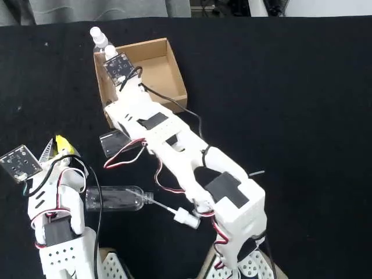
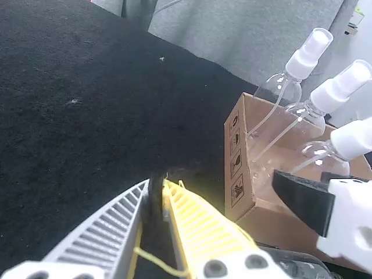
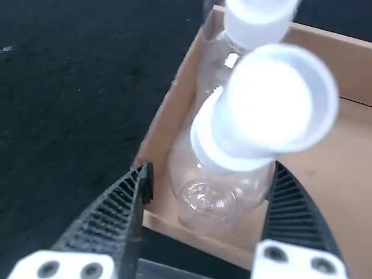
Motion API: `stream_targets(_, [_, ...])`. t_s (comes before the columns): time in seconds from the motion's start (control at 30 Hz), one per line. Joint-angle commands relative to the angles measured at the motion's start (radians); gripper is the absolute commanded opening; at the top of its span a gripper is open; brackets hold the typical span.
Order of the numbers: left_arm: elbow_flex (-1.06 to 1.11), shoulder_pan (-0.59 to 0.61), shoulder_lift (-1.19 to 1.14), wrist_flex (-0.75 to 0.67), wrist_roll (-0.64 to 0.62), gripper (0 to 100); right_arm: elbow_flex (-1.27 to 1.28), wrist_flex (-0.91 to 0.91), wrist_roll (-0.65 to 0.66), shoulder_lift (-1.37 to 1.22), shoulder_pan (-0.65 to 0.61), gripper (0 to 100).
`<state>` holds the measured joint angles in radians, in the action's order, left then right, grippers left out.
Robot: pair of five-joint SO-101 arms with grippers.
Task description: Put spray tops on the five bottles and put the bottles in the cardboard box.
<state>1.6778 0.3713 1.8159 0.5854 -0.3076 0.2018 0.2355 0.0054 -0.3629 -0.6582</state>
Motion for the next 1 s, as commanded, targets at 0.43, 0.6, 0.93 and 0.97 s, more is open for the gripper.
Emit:
stream_targets(0.43, [0.022, 0.008, 0.008, 0.006, 0.012, 3, -0.050, 0.038, -0.005, 0.022, -0.031, 26.5])
stream_targets(0.6, [0.022, 0.008, 0.008, 0.008, 0.012, 3, -0.038, 0.087, -0.006, 0.090, -0.009, 26.5])
stream_targets(0.93, [0.022, 0.008, 0.008, 0.006, 0.012, 3, -0.036, 0.201, -0.005, 0.157, -0.006, 26.6])
stream_targets(0.97, [0.022, 0.008, 0.008, 0.006, 0.012, 3, -0.038, 0.207, -0.003, 0.157, -0.006, 26.6])
